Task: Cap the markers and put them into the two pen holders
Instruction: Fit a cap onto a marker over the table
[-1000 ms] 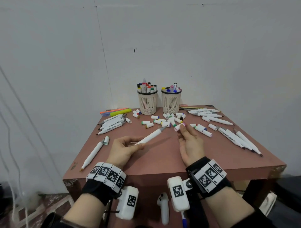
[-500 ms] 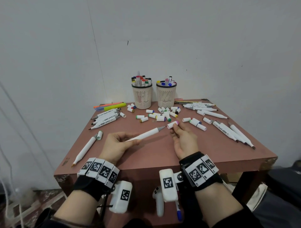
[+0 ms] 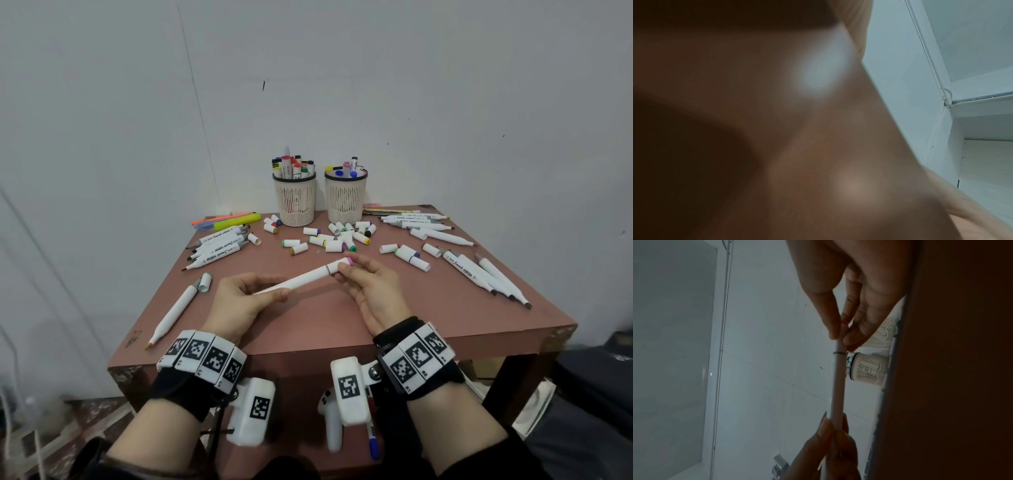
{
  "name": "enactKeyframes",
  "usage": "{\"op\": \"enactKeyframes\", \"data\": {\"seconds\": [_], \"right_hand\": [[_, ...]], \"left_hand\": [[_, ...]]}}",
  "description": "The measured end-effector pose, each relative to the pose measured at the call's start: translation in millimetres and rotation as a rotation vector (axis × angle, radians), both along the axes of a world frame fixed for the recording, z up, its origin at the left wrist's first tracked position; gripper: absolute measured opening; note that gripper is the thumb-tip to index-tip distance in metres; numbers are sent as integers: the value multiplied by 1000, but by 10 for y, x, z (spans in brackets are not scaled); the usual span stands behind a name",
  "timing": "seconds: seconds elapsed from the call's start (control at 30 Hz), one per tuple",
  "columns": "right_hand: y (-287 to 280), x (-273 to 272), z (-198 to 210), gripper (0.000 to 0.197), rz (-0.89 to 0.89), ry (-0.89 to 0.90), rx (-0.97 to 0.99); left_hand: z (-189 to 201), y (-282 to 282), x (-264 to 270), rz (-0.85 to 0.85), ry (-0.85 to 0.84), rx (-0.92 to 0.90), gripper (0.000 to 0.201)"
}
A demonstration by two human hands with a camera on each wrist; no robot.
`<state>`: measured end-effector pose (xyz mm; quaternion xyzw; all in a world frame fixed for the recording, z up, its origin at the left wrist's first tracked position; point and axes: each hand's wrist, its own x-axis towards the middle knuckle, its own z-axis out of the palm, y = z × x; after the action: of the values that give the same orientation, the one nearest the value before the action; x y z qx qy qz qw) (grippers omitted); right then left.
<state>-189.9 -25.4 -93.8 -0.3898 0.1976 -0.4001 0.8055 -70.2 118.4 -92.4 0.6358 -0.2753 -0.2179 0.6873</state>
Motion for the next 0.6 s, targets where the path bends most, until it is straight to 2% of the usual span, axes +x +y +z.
{"op": "enactKeyframes", "data": {"seconds": [0.23,0.37,0.6], "right_hand": [[-10,-48,-10,15,98,139,-129],[-58,-129,-15,14,209,228,-190],[-73,-168,-25,10,295,329,-302]], "left_hand": [[-30,13,42,-6,34,17,20],[-43,21,65,-3,-9,63,19],[-53,23,67,24,-99,115,12]]}}
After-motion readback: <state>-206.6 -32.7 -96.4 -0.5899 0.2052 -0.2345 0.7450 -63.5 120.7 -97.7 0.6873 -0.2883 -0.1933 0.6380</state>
